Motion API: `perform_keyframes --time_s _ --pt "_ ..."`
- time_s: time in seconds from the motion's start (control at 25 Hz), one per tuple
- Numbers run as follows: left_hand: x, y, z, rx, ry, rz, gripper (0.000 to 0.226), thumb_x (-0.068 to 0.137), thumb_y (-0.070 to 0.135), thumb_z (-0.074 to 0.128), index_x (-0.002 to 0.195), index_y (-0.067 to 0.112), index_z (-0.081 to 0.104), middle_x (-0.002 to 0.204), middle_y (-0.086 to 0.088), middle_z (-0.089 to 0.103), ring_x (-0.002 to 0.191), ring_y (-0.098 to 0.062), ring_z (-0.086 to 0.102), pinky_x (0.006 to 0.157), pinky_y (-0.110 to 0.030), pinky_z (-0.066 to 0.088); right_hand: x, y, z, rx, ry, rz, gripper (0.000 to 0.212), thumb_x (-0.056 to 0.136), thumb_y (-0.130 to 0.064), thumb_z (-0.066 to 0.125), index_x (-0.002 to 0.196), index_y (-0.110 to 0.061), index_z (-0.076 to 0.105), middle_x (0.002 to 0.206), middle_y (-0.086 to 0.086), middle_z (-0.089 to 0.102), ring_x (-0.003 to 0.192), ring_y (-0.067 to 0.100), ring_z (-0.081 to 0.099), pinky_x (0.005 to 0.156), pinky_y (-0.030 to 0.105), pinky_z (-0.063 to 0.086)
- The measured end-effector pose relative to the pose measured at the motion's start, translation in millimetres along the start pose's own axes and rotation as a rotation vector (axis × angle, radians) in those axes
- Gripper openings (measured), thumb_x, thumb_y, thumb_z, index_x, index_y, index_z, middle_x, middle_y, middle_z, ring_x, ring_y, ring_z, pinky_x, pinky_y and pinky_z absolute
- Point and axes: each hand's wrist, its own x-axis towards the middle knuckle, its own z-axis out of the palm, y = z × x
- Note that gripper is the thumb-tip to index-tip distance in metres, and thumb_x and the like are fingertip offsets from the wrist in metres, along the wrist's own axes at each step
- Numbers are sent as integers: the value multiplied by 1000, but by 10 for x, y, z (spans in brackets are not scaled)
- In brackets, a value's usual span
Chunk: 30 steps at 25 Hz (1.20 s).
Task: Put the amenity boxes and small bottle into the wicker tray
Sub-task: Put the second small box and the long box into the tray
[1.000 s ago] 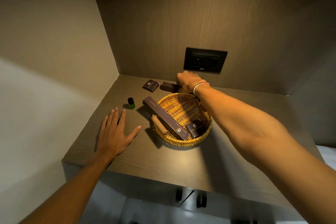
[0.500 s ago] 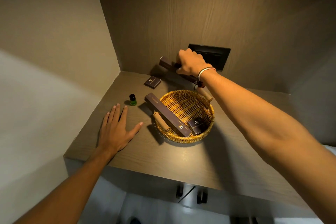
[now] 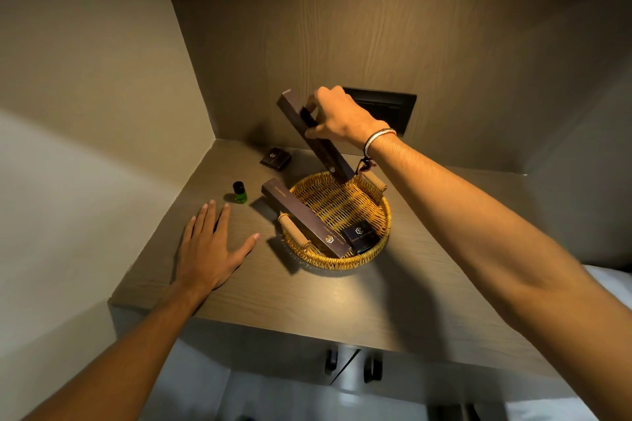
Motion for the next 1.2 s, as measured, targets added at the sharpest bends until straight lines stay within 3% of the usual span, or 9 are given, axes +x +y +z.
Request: perform_keyframes --time_s 0.12,0.28,0.64,0.92,1.08,1.2 --pt "8 -12 14 6 -3 -1 104 80 84 22 156 14 18 165 -16 16 153 -29 13 123 -47 13 -61 55 170 -125 -188 87 70 78 -12 81 139 -13 48 134 19 50 116 40 59 90 48 57" --pt "17 -34 35 24 -5 -3 105 79 87 19 156 15 19 165 -15 17 153 -29 14 122 -47 13 -195 201 472 -275 -267 72 71 85 -6 72 147 -19 41 133 19 54 118 41 59 88 48 56" --pt "28 -25 50 15 -6 -12 104 79 85 22 156 16 18 166 -15 15 153 -28 12 122 -46 11 -164 226 510 -461 -212 120 54 89 -19 70 138 -14 49 129 13 61 118 34 61 93 46 49" --pt "16 -12 28 15 -3 -11 102 81 83 25 157 16 16 166 -14 13 154 -27 10 123 -45 11 -201 281 479 -411 -235 122 68 80 -31 81 138 -17 48 128 12 59 118 33 59 95 46 48" --pt "10 -6 26 30 -3 -14 103 80 84 22 157 16 15 166 -14 12 154 -27 9 123 -44 9 -221 297 443 -367 -128 100 62 83 -40 77 133 -14 52 126 13 61 115 34 61 93 47 53" --pt "7 -15 30 29 0 -14 105 79 86 19 157 16 15 166 -14 12 154 -27 9 122 -43 9 -134 178 481 -316 -36 -12 49 89 -34 71 129 -12 55 124 15 64 110 34 64 87 46 56"
